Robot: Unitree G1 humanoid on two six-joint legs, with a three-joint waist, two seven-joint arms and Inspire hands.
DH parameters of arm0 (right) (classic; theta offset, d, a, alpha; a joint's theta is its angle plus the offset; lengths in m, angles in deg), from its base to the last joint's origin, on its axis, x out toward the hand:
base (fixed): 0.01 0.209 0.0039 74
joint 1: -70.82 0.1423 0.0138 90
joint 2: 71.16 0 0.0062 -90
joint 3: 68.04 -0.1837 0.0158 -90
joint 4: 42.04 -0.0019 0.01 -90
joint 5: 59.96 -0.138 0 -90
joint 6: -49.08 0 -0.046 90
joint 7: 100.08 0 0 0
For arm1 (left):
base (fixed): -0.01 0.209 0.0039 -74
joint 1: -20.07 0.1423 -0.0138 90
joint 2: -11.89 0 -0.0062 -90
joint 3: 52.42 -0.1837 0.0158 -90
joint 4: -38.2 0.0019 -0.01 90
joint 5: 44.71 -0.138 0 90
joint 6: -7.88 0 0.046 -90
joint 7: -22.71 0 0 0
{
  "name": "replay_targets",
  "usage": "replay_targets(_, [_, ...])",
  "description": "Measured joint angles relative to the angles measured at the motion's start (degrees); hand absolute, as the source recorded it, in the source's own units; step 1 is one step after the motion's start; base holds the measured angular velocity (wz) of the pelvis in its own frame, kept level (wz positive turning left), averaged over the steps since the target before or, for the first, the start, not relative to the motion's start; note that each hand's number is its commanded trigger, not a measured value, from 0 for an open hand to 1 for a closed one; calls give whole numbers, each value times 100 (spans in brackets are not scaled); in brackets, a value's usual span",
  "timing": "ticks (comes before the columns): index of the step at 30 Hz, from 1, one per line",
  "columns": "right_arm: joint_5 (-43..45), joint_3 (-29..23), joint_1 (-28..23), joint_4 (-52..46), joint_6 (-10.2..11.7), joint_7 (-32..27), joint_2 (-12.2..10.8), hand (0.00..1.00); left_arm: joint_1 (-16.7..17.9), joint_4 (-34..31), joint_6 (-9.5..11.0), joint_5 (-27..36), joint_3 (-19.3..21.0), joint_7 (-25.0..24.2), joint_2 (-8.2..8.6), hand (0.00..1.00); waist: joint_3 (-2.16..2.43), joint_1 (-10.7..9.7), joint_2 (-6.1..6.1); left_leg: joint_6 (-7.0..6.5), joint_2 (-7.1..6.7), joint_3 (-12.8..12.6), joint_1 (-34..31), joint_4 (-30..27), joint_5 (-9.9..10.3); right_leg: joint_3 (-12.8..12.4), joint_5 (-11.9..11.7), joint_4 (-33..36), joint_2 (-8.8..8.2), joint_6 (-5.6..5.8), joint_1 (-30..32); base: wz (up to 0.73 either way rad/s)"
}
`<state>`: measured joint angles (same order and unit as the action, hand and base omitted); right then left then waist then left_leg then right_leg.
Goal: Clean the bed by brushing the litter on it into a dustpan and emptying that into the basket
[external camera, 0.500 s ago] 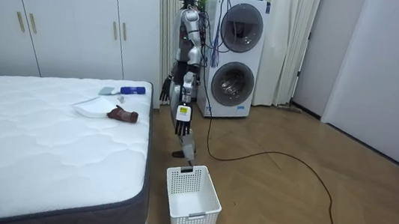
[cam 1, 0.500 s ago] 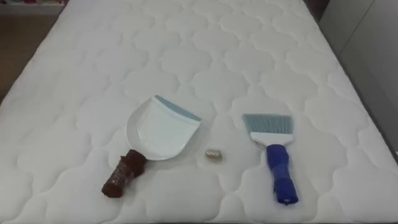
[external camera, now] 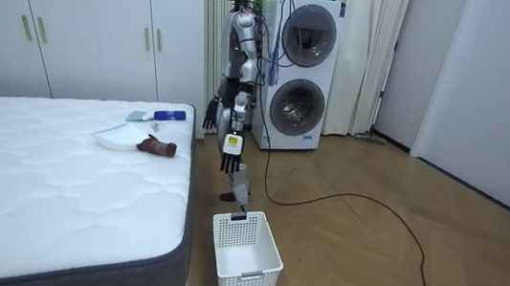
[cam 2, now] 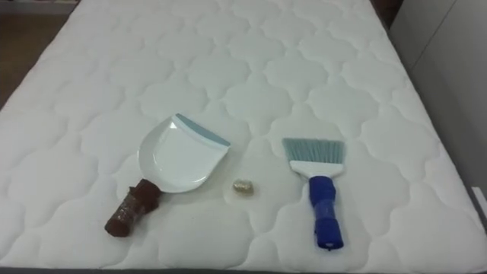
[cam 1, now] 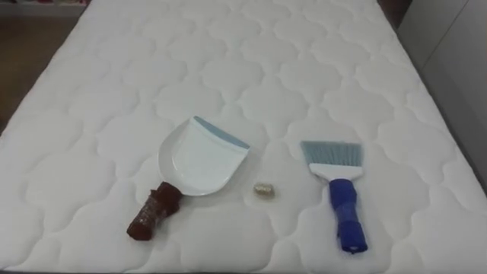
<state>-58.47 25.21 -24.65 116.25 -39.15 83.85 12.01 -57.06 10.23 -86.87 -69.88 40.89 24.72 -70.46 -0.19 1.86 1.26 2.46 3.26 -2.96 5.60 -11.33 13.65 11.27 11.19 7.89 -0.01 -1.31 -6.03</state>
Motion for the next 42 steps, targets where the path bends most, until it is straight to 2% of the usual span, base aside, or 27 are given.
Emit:
replay_targets(4, [-131,4,-5,41,23,-76,-37,0,-22,-123,77,169,22,199,13,0,6,-3,39,0,0,2,5,3,0,16,0,-11,3,0,-17,0])
replay_targets(7, [-122,15,3,85,63,-143,-41,0,-47,-197,235,795,61,460,13,0,-7,1,55,0,0,6,12,0,0,42,-1,3,1,0,-65,5])
replay_targets(11, [-67,-15,6,95,92,-145,-34,0,-137,-288,411,1230,281,689,7,0,-21,-2,56,0,1,9,10,-10,0,50,-2,6,-2,-1,-54,2])
replay_targets(14, [94,-74,-8,72,146,-157,-27,0,-126,-762,543,1342,454,896,23,0,-42,10,25,0,-2,-7,4,-3,0,29,-1,-8,-2,0,-35,0])
replay_targets(15, [118,-75,-15,66,181,-192,-27,0,-90,-1149,570,1400,538,997,50,0,-48,19,15,0,-2,-8,7,-3,0,22,-1,-7,-2,0,-19,0])
replay_targets(17, [109,-74,-10,55,232,-193,-23,0,-91,-1624,767,1511,567,1204,59,0,-41,30,-6,0,-2,-9,8,-1,0,8,-1,2,1,0,1,-2])
replay_targets(19, [103,-59,-13,53,365,-181,5,0,-196,-1986,1048,1570,561,1416,63,0,-6,49,-47,-1,-4,-3,13,3,-1,4,-2,16,-1,0,-5,0])
replay_targets(21, [120,-59,-14,57,417,-180,5,0,-212,-2364,1160,1562,541,1535,81,0,1,16,-60,-1,-3,-2,5,-5,-1,15,-1,28,0,-1,5,0])
replay_targets(23, [111,-68,-15,68,453,-180,6,0,-200,-2877,1188,1550,510,1634,98,0,-2,1,-67,-1,2,-2,-9,-4,-1,22,-2,46,4,-1,6,0])
replay_targets(25, [111,-71,-13,74,457,-167,11,0,-202,-3366,1392,1550,458,1817,96,0,6,-2,-73,-1,3,3,12,-1,-1,38,-2,78,-1,-1,-20,0])
replay_targets(28, [122,-67,-10,73,463,-116,11,0,-236,-3654,1592,1556,355,2050,93,0,11,-26,-66,-1,-1,2,21,-3,-1,51,-3,79,-9,0,-41,0])
replay_targets(34, [73,15,3,75,463,11,17,0,-383,-3839,1613,1570,-37,2197,96,0,0,-33,-30,-1,1,26,65,6,-1,61,-3,77,-4,0,-60,2])
replay_targets(39, [-10,11,-3,73,463,89,13,0,-472,-4070,1704,1562,-132,2285,94,0,-12,-44,-10,-1,-2,72,80,17,-1,36,-3,78,-3,0,-57,-2])
replay_targets(42, [-27,6,5,73,459,111,1,0,-662,-4070,1718,1565,-128,2313,88,0,-28,-116,22,-1,-2,108,44,10,-1,45,-3,82,-4,0,-22,4])
